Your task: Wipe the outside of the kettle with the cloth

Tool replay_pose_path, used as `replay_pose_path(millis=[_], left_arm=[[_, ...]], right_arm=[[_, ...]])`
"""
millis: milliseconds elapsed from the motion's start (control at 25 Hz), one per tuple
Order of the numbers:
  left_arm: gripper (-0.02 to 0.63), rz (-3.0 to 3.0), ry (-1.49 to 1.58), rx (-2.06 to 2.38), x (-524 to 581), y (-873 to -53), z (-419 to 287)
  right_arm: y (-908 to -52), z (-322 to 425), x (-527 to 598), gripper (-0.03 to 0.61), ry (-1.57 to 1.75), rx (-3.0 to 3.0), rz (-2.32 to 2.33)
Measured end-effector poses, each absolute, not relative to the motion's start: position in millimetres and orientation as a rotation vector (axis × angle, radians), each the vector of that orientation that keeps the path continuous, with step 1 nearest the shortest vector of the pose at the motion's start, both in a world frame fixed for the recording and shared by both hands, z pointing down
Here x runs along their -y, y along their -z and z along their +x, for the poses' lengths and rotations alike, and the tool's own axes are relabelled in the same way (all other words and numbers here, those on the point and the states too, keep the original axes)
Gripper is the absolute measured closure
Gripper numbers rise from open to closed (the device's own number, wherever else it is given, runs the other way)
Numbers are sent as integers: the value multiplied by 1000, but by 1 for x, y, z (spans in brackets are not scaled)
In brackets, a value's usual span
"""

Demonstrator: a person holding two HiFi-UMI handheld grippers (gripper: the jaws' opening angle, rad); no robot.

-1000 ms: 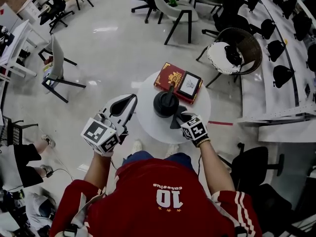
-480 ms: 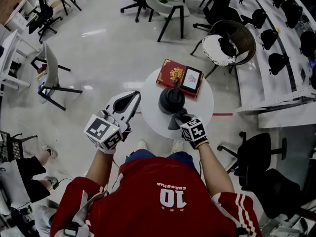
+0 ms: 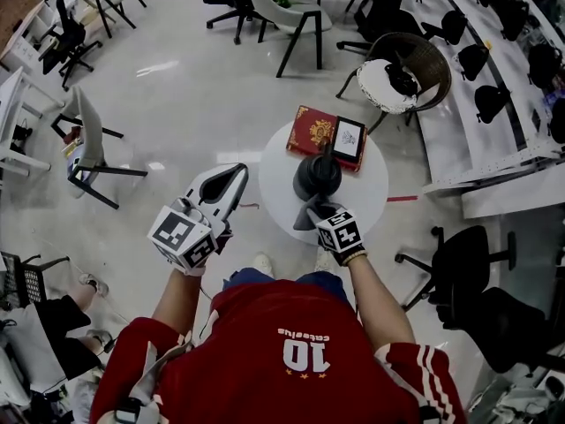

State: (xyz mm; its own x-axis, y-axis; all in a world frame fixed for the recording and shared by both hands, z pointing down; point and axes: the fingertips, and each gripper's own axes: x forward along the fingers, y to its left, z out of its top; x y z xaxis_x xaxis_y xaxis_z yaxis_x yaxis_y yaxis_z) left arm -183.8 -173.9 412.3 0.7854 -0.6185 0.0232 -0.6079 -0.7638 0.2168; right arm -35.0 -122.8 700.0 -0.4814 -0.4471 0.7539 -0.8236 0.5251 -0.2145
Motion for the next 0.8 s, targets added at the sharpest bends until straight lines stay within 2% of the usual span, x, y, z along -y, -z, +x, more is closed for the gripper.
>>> replay_pose_path(millis=[520, 800], left_arm=[[607, 2756, 58, 1003, 176, -415, -250], [607, 2775, 60, 1023, 176, -413, -264]], right_arm=[[-689, -87, 158, 529, -820, 2153, 1177], [-672, -110, 171, 529, -762, 2203, 1155]])
